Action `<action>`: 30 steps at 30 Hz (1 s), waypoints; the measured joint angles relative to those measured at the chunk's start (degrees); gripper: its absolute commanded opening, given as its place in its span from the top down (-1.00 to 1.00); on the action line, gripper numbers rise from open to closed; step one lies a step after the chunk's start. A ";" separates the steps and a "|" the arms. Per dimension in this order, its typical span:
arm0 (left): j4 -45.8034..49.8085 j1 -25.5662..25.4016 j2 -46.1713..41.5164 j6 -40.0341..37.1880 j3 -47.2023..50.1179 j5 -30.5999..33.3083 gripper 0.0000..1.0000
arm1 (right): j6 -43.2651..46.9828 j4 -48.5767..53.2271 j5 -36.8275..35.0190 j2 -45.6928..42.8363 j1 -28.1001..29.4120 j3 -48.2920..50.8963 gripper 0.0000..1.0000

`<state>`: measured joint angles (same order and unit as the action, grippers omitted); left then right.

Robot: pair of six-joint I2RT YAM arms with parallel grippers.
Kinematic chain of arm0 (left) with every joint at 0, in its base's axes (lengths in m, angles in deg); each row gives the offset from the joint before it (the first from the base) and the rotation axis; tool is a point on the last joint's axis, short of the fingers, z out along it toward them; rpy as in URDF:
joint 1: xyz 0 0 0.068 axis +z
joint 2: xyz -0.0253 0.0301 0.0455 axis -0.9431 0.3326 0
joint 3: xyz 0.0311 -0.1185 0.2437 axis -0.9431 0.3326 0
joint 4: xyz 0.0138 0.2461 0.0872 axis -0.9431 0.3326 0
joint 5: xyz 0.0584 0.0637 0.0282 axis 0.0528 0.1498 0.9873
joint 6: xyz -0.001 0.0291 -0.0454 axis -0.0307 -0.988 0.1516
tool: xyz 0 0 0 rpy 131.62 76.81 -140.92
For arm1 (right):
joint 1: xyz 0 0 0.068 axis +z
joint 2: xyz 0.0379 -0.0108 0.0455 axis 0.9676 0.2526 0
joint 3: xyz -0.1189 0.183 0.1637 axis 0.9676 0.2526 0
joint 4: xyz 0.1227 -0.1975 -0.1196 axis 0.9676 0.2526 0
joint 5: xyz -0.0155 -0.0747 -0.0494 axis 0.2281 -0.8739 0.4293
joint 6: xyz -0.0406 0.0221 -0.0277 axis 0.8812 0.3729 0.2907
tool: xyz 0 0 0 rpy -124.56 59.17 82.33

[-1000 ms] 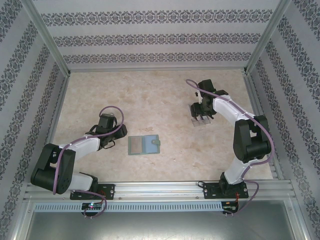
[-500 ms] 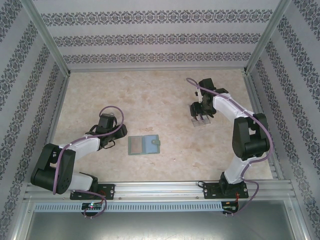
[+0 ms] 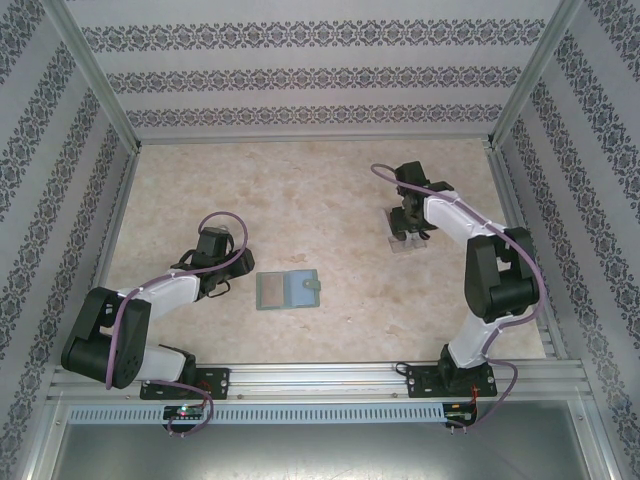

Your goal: Put the credit cards into the card holder

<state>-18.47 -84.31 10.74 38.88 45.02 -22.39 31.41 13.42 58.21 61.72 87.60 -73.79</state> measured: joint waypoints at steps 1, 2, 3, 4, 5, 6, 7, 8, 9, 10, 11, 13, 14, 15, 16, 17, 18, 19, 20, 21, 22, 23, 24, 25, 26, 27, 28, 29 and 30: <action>0.00 -0.02 0.00 0.00 0.00 0.00 -0.21 | -0.02 0.02 -0.44 -0.28 0.00 0.15 -0.17; 0.00 0.00 0.00 0.00 0.00 0.02 -0.21 | -0.02 0.00 -0.85 -0.55 0.00 0.24 -0.17; 0.00 -0.02 0.00 0.00 0.00 0.04 -0.21 | -0.02 -0.17 -1.22 -0.94 0.02 0.46 -0.17; 0.00 0.00 0.00 0.00 0.00 0.04 -0.21 | -0.02 -0.48 -1.57 -1.53 0.02 0.87 -0.17; 0.00 -0.02 0.00 0.00 0.00 0.02 -0.22 | 0.00 -0.94 -1.81 -2.36 0.04 1.46 -0.16; 0.00 -0.02 0.00 0.00 0.00 0.00 -0.21 | -0.02 -1.31 -2.12 -3.17 0.04 2.03 -0.16; 0.00 -0.02 0.00 0.00 0.00 0.00 -0.22 | -0.02 -1.66 -2.45 -3.98 0.04 2.49 -0.15; 0.00 0.00 0.00 0.00 0.00 0.02 -0.22 | -0.02 -1.88 -2.80 -4.63 0.04 2.78 -0.12; 0.00 0.00 0.00 0.00 0.00 0.04 -0.22 | -0.02 -1.92 -3.13 -5.18 0.04 2.89 -0.09; 0.00 0.00 0.00 0.00 0.00 0.07 -0.22 | -0.04 -2.10 -3.45 -5.57 0.02 2.97 -0.03; 0.00 -0.02 0.00 0.00 0.00 0.04 -0.22 | -0.04 -2.23 -3.56 -5.88 0.04 2.97 0.03; 0.00 -0.02 0.00 0.00 0.00 0.02 -0.22 | -0.17 -2.64 -3.45 -5.95 0.04 2.97 0.21; 0.00 -0.02 0.00 0.00 0.00 0.02 -0.22 | -0.13 -2.69 -3.19 -5.88 0.04 2.97 0.30; 0.00 0.00 0.00 0.00 0.00 0.02 -0.22 | -0.20 -2.71 -3.02 -5.84 0.20 2.97 0.35; 0.00 0.00 0.00 0.00 0.00 0.04 -0.22 | -0.13 -2.73 -2.93 -5.77 0.31 2.97 0.42; 0.00 0.00 0.00 0.00 0.00 0.04 -0.22 | -0.04 -2.75 -2.67 -5.75 0.33 2.97 0.48; 0.00 0.00 0.00 0.00 0.00 0.02 -0.22 | -0.07 -2.80 -2.43 -5.73 0.42 2.97 0.55; 0.00 0.00 0.00 0.00 0.00 0.00 -0.22 | -0.02 -2.80 -1.88 -5.73 0.42 2.97 0.64; 0.00 -0.02 0.00 -0.02 0.00 0.00 -0.22 | 0.02 -2.82 -1.31 -5.73 0.39 2.97 0.70; 0.00 -0.02 0.00 0.00 0.00 0.00 -0.22 | -0.07 -2.80 -0.66 -5.73 0.39 2.95 0.75; 0.00 -0.02 0.00 -0.02 0.00 0.02 -0.22 | -0.02 -2.78 0.26 -5.73 0.44 2.95 0.78; 0.00 0.00 0.00 0.00 0.00 0.04 -0.22 | 0.02 -2.62 0.68 -5.70 0.61 2.95 0.80; 0.00 0.00 0.00 0.00 0.00 0.02 -0.22 | -0.02 -2.47 0.92 -5.70 0.66 2.95 0.83; 0.00 0.00 0.00 0.00 0.00 0.00 -0.22 | -0.07 -2.34 1.20 -5.75 0.66 2.95 0.86; 0.00 0.00 0.00 0.00 0.00 0.00 -0.23 | -0.17 -2.34 1.66 -5.84 0.66 2.97 0.90; 0.00 -0.02 0.00 0.00 0.00 0.02 -0.23 | -0.33 -2.32 2.10 -5.97 0.66 2.97 0.92; 0.00 -0.02 0.00 -0.02 0.00 0.02 -0.23 | -0.66 -2.19 2.69 -6.36 0.66 2.97 0.93; 0.00 -0.02 0.00 -0.02 0.00 0.07 -0.23 | -0.94 -2.01 3.26 -7.02 0.66 3.02 0.94; 0.00 0.00 0.00 -0.02 0.00 0.11 -0.23 | -1.38 -1.95 3.82 -7.96 0.66 3.19 0.94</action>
<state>-18.47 -84.31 10.74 38.86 45.02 -22.28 30.03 11.48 62.03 53.77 88.25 -70.60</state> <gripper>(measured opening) 0.612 0.070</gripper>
